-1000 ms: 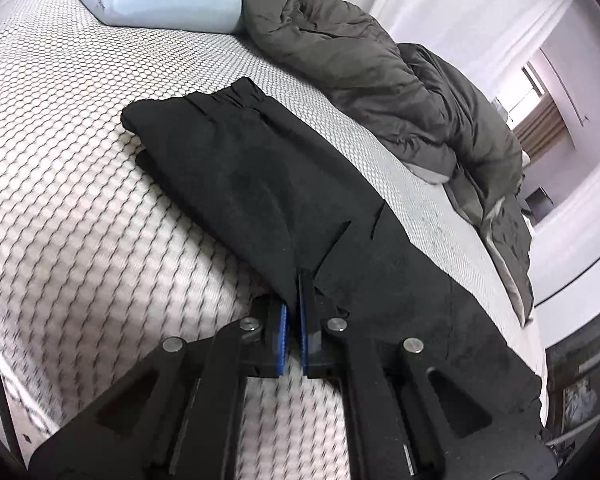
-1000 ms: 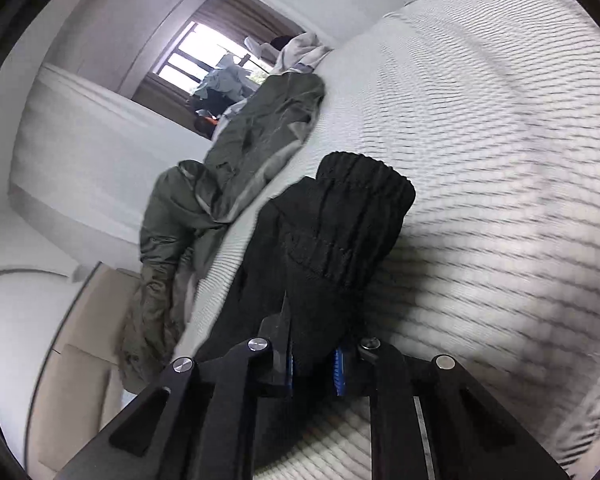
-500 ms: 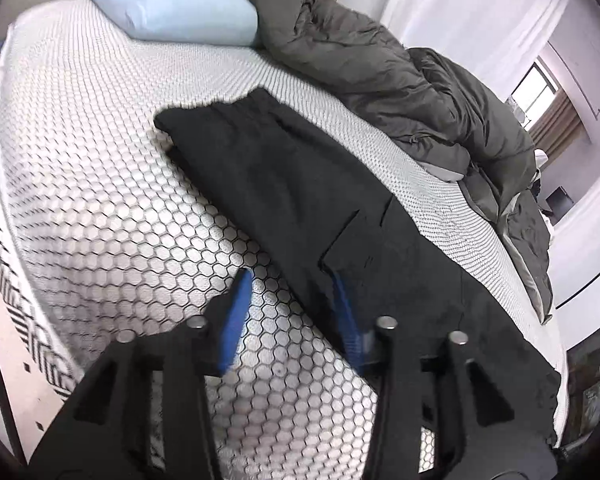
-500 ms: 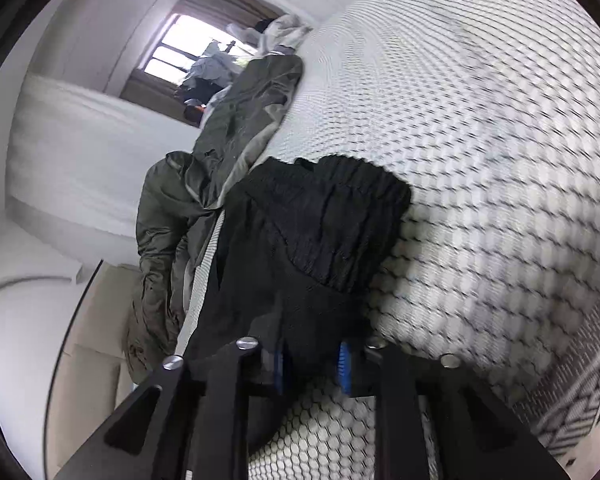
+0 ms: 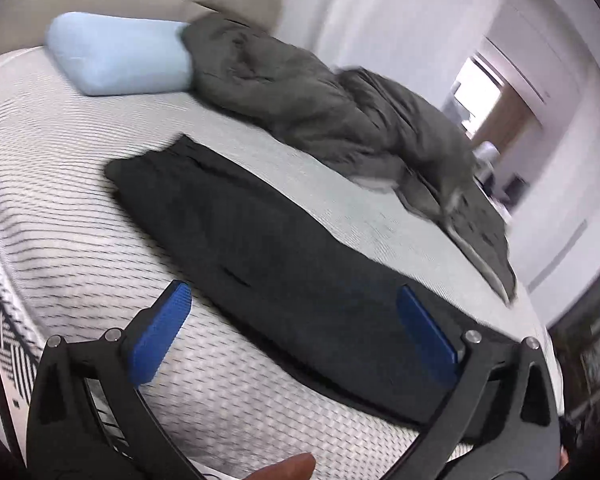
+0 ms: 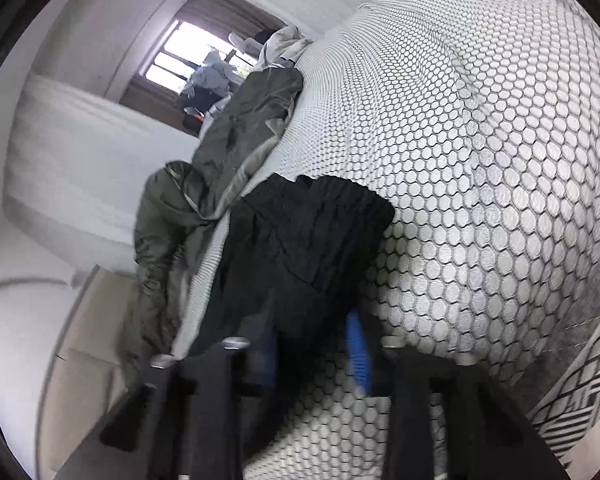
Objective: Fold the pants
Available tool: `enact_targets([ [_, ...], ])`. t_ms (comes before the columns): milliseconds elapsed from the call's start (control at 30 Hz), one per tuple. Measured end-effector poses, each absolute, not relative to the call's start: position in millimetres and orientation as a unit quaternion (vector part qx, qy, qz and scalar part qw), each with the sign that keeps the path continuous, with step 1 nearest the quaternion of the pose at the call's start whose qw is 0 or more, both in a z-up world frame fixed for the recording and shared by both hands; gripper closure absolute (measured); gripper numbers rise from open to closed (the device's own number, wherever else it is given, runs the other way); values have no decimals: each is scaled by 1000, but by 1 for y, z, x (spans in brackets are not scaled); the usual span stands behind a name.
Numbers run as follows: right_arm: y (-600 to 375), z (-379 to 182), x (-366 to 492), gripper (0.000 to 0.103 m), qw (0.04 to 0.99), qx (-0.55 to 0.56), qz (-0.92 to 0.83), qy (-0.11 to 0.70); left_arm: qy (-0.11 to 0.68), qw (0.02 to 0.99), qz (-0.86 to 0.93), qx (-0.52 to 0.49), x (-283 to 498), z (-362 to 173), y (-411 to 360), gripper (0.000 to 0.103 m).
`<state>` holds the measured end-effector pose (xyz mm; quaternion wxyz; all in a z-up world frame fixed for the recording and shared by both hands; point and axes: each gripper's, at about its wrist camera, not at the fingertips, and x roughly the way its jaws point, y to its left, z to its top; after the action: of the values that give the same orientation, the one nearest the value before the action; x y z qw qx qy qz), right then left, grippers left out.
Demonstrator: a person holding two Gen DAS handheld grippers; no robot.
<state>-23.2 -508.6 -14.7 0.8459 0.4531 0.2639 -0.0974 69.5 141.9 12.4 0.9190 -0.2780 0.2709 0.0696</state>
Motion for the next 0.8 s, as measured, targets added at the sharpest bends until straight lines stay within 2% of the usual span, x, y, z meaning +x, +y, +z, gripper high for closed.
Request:
enact_targets([
  [200, -517, -21, -44, 87, 838, 456, -116, 275, 320, 914, 21, -248, 89, 13, 98, 1],
  [267, -515, -19, -46, 82, 839, 443, -129, 287, 323, 917, 7, -234, 89, 15, 81, 1],
  [333, -512, -10, -52, 60, 848, 429, -143, 276, 328, 921, -9, -212, 91, 15, 58, 1],
  [367, -510, -1, -60, 55, 858, 414, -159, 259, 334, 922, -20, -196, 92, 15, 43, 1],
  [467, -507, 23, -71, 47, 884, 371, -177, 222, 353, 923, -60, -143, 103, 13, -8, 1],
  [633, -514, 46, -18, 46, 899, 298, -129, 295, 397, 902, -139, -93, 114, 2, -83, 1],
  [800, -514, 48, 64, 45, 895, 206, -107, 380, 435, 888, -138, -58, 119, -12, -124, 1],
])
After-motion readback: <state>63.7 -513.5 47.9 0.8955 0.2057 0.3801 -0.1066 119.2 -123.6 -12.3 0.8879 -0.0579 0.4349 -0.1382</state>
